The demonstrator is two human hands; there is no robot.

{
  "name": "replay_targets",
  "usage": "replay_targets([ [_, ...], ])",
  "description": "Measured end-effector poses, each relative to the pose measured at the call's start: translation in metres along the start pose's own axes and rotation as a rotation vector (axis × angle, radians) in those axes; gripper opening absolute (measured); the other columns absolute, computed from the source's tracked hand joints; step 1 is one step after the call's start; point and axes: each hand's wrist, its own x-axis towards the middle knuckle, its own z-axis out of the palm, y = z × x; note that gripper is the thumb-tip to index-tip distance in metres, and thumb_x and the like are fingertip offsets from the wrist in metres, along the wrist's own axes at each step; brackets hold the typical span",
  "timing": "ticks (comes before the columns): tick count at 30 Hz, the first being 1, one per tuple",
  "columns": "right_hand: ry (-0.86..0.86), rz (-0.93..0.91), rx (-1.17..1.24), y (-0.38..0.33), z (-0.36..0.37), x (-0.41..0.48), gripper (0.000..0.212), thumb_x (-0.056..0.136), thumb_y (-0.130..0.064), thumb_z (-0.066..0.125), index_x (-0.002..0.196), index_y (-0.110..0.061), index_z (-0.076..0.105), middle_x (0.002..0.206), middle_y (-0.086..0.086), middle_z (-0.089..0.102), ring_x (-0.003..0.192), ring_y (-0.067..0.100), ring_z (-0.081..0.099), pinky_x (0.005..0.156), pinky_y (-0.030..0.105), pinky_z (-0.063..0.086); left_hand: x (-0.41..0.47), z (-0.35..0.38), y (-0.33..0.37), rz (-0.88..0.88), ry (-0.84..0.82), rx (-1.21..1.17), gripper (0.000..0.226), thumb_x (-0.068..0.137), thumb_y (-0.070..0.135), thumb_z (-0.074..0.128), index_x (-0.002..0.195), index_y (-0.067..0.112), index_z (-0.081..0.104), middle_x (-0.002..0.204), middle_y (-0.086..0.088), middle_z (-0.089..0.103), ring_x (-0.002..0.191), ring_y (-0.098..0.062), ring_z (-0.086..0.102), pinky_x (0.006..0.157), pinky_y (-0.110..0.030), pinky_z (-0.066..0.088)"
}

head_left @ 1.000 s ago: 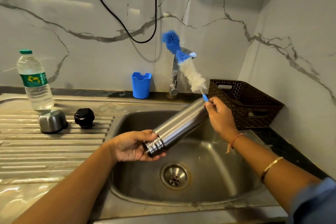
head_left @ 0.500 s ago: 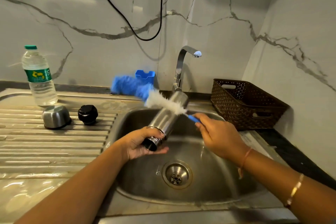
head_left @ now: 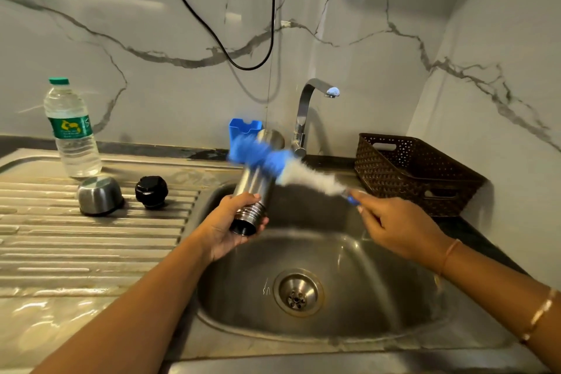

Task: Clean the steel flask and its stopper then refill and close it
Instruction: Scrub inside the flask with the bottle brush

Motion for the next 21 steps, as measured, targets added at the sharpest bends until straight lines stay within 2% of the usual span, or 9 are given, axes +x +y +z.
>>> replay_targets([
  [3, -0.054, -0.168, -0.185, -0.012, 0.003, -0.016, 0.064, 0.088, -0.045, 0.010, 0.144, -0.029, 0.035, 0.079, 0.000, 0.065, 0.061, 0.017, 0.057, 0.056, 0.034, 0.046, 0.000, -0.006, 0.000, -0.028, -0.005, 0.007, 0.082, 0.060, 0.006, 0.070, 0.135, 0.002, 0.037, 0.104, -0.024, 0.061, 0.072, -0.031, 0.070, 0.059, -0.040, 0.059],
  [5, 0.058, -0.208, -0.302, -0.006, 0.005, -0.015, 0.066, 0.086, -0.043, 0.012, 0.140, -0.024, 0.044, 0.074, 0.003, 0.066, 0.056, 0.024, 0.061, 0.047, 0.034, 0.046, 0.001, -0.006, 0.000, -0.022, 0.005, 0.036, 0.076, 0.061, 0.000, 0.070, 0.130, 0.008, 0.038, 0.111, -0.024, 0.058, 0.072, -0.034, 0.070, 0.061, -0.043, 0.060],
  [8, 0.047, 0.021, -0.308, 0.005, -0.006, 0.001, 0.048, 0.098, -0.034, 0.024, 0.144, -0.026, 0.036, 0.093, 0.010, 0.069, 0.077, 0.030, 0.066, 0.062, 0.033, 0.047, 0.001, 0.001, -0.005, 0.009, -0.015, 0.137, 0.048, 0.075, -0.008, 0.065, 0.110, 0.013, 0.039, 0.112, -0.019, 0.054, 0.075, -0.031, 0.067, 0.064, -0.039, 0.059],
  [11, 0.020, 0.209, -0.250, 0.008, -0.018, 0.009, 0.045, 0.100, -0.029, 0.032, 0.145, -0.026, 0.034, 0.100, 0.015, 0.068, 0.086, 0.034, 0.065, 0.075, 0.039, 0.051, -0.001, 0.010, -0.012, 0.016, -0.056, 0.219, 0.054, 0.073, -0.008, 0.069, 0.111, 0.016, 0.040, 0.112, -0.015, 0.054, 0.081, -0.028, 0.066, 0.067, -0.039, 0.058],
  [13, -0.003, 0.115, -0.216, 0.003, -0.017, 0.003, 0.045, 0.100, -0.031, 0.032, 0.145, -0.026, 0.036, 0.089, 0.010, 0.068, 0.066, 0.020, 0.060, 0.061, 0.032, 0.047, 0.001, 0.008, -0.013, 0.010, -0.037, 0.237, 0.068, 0.067, -0.006, 0.075, 0.120, 0.016, 0.038, 0.113, -0.013, 0.056, 0.083, -0.028, 0.067, 0.075, -0.044, 0.056],
  [14, -0.037, 0.054, -0.188, -0.003, -0.014, -0.003, 0.045, 0.100, -0.033, 0.030, 0.145, -0.027, 0.035, 0.085, 0.008, 0.065, 0.057, 0.012, 0.050, 0.053, 0.026, 0.039, 0.002, 0.006, -0.012, 0.010, -0.023, 0.252, 0.073, 0.066, -0.003, 0.078, 0.124, 0.015, 0.037, 0.114, -0.013, 0.057, 0.084, -0.027, 0.068, 0.079, -0.047, 0.055],
  [15, -0.078, -0.002, -0.190, -0.011, -0.010, -0.009, 0.047, 0.100, -0.036, 0.026, 0.146, -0.029, 0.032, 0.086, 0.007, 0.065, 0.054, 0.010, 0.044, 0.050, 0.023, 0.031, 0.002, 0.004, -0.012, 0.014, -0.007, 0.270, 0.078, 0.064, 0.003, 0.081, 0.128, 0.014, 0.037, 0.115, -0.012, 0.059, 0.085, -0.026, 0.068, 0.079, -0.048, 0.055],
  [17, -0.126, -0.076, -0.256, -0.021, -0.008, -0.015, 0.049, 0.099, -0.039, 0.020, 0.147, -0.033, 0.026, 0.097, 0.004, 0.067, 0.068, 0.018, 0.056, 0.055, 0.028, 0.032, 0.004, -0.001, -0.011, 0.022, 0.014, 0.285, 0.082, 0.060, 0.014, 0.086, 0.130, 0.011, 0.043, 0.112, -0.011, 0.064, 0.084, -0.022, 0.068, 0.075, -0.044, 0.056],
  [21, -0.068, 0.049, -0.345, -0.008, -0.019, 0.002, 0.043, 0.101, -0.033, 0.026, 0.142, -0.027, 0.037, 0.101, 0.007, 0.068, 0.086, 0.028, 0.065, 0.068, 0.033, 0.045, 0.002, 0.004, -0.010, -0.025, 0.009, 0.097, 0.027, 0.088, 0.021, 0.059, 0.110, 0.008, 0.055, 0.092, -0.013, 0.063, 0.077, -0.024, 0.064, 0.081, -0.040, 0.050],
])
